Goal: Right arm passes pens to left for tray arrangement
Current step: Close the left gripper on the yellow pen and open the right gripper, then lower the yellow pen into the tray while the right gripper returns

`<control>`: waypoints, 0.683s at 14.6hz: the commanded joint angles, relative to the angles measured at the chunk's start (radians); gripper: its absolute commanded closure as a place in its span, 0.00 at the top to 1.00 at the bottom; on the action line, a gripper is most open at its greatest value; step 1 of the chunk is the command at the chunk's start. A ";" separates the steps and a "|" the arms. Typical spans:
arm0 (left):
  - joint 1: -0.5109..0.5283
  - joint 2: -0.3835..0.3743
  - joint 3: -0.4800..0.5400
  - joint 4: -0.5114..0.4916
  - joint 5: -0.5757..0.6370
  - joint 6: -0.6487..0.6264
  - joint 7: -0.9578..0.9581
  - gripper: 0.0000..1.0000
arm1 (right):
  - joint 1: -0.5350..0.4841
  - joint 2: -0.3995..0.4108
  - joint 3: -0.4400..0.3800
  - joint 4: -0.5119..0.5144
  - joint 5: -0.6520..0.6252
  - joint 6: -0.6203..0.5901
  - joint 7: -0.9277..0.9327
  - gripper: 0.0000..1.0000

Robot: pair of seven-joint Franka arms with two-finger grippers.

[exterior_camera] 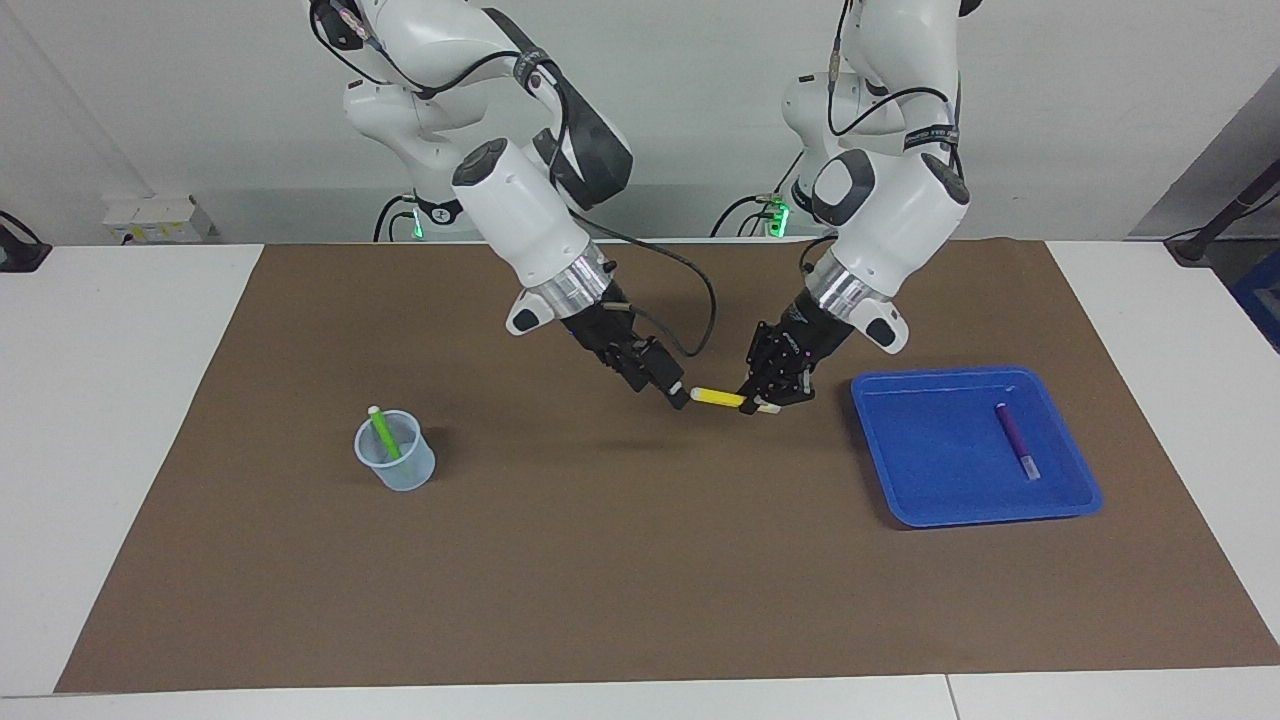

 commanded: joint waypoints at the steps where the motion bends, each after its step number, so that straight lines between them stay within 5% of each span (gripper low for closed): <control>1: 0.013 -0.035 0.005 -0.023 0.021 -0.061 0.186 0.00 | -0.079 -0.039 0.008 0.000 -0.002 -0.116 -0.151 1.00; 6: 0.018 -0.081 0.005 -0.094 0.059 -0.131 0.629 0.00 | -0.180 -0.064 0.005 0.000 -0.081 -0.282 -0.407 1.00; 10: 0.111 -0.083 0.006 -0.091 0.073 -0.196 0.780 0.00 | -0.243 -0.072 0.005 0.000 -0.201 -0.369 -0.565 1.00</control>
